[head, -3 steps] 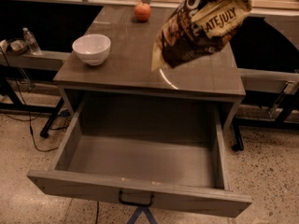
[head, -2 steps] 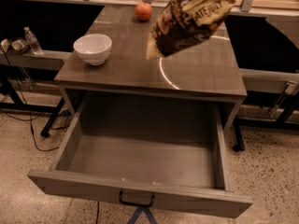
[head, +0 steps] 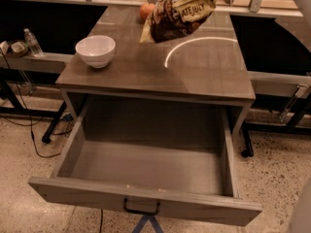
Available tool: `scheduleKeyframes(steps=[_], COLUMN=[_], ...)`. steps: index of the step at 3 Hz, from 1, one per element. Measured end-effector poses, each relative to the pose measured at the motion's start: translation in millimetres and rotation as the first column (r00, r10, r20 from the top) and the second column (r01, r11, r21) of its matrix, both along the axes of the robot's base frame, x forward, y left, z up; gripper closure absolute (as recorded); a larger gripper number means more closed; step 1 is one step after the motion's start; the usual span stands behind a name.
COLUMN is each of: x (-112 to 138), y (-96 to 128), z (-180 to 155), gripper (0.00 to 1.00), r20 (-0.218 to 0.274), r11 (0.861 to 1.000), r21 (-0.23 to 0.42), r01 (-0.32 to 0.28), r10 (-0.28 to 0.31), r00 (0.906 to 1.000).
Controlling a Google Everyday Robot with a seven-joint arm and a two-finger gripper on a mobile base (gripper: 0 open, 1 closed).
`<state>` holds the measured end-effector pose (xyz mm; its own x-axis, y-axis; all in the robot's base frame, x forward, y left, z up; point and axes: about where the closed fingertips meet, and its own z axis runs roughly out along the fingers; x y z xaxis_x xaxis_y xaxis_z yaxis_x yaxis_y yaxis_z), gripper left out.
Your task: Pick brown chip bag from top drawer and place on counter
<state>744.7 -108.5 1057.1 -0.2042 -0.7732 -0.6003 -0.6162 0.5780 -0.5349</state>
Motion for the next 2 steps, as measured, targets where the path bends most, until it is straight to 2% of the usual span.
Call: scheduleKeyframes(steps=[1, 2], x=[38, 63], y=[-10, -26], z=[-17, -37], gripper=[1.00, 1.00], r20=[0.004, -0.001], r11=[0.994, 0.978], r21=[0.091, 0.179], r01=[0.054, 0.104], r10=[-0.054, -0.106], r00=[0.9985, 0.9944])
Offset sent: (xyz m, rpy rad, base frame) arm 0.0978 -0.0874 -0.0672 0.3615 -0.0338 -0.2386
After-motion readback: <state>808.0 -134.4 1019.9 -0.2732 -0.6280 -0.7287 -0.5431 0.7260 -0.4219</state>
